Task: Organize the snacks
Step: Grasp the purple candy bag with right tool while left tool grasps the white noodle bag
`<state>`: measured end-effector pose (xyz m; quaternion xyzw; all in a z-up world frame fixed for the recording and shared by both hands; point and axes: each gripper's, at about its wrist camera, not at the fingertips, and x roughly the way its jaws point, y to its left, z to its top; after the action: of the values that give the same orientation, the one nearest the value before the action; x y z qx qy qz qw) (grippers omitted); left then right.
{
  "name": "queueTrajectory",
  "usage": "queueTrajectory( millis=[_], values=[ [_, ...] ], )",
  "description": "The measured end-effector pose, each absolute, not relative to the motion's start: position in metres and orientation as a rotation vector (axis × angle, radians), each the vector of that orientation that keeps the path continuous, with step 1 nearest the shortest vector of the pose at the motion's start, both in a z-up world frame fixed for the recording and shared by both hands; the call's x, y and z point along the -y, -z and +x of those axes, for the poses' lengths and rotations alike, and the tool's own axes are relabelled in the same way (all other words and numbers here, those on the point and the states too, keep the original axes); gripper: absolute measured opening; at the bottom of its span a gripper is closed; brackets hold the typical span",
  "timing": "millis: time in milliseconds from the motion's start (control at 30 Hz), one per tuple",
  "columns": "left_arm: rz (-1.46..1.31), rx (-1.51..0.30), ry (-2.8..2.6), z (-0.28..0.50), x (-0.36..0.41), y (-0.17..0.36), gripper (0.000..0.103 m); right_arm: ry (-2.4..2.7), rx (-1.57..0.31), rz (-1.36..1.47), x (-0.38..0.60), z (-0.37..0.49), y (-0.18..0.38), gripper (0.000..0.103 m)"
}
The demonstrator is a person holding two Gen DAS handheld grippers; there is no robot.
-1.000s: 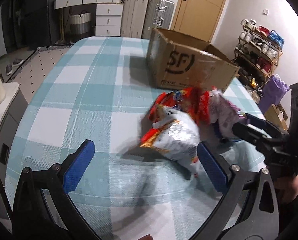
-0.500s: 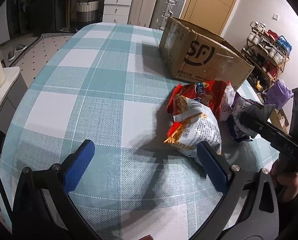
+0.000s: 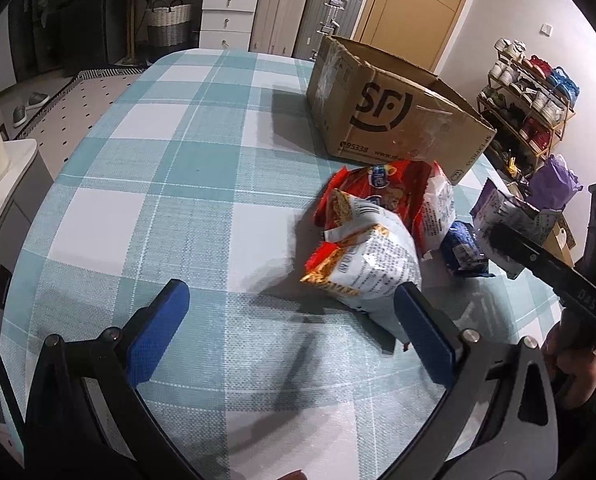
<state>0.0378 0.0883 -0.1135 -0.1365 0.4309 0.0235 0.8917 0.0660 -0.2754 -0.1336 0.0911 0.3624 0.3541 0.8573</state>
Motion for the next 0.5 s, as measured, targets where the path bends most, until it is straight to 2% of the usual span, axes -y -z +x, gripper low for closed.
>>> queueTrajectory(
  millis=[500],
  values=[
    [-0.246,-0.933,0.022,0.057,-0.06,0.114,0.102,-0.735,-0.724,0.217,0.305,0.047,0.127,0.044]
  ],
)
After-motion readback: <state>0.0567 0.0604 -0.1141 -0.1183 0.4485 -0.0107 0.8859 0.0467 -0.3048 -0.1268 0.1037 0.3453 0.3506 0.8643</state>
